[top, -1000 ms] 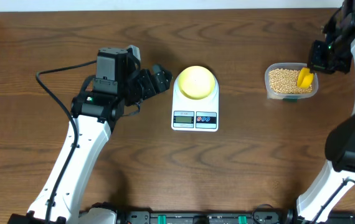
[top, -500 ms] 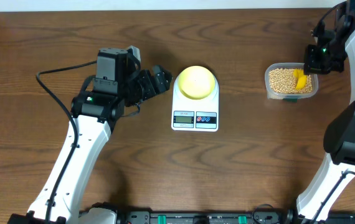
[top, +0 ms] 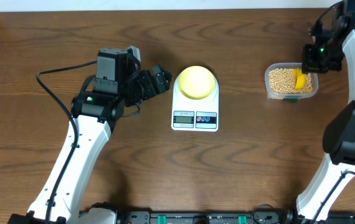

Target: Scoop item into bowl and weigh 50g on scale

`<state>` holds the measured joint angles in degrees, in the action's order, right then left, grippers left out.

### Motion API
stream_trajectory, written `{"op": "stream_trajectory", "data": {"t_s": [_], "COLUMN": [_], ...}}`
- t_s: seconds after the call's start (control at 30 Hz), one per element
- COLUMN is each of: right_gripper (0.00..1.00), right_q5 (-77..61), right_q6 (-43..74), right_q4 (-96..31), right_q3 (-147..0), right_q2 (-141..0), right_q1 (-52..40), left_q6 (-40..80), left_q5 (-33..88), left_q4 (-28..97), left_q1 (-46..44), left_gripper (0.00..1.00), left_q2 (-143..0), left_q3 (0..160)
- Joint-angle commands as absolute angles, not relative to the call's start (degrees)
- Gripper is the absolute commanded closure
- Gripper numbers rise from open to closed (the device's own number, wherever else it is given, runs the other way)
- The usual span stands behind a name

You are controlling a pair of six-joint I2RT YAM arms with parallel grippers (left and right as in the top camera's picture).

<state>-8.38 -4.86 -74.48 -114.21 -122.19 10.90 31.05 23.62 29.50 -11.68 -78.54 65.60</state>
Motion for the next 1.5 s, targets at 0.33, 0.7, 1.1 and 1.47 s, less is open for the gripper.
{"op": "stream_trajectory", "data": {"t_s": [0.33,0.7,1.1,1.47], "right_gripper": [0.98,0.2,0.01,0.01], "right_q5": [-8.1,-8.1,-6.0,-6.0], "right_q6": [-5.4,-4.8,-2.6,-2.6], "right_q4": [-73.4,-72.9,-68.1,-68.1], "right_q3": [-110.7,-118.4,-125.4,-125.4], "right_q2": [-123.9,-123.9,-123.9,-123.9], "right_q1": [10.4,10.4,11.4,11.4], "left_q6": [30.0,30.0,30.0,19.7], "left_q5": [23.2,23.3,23.3,23.2], "left_q4": [29.7,29.7,29.7,37.6], "left_q1": [-11.5,-11.6,-11.5,-11.5], "left_gripper": [0.02,0.02,0.02,0.02], "left_q2": [-78.2,-78.2,-78.2,-78.2], "left_q3": [65.9,65.9,65.9,65.9]}}
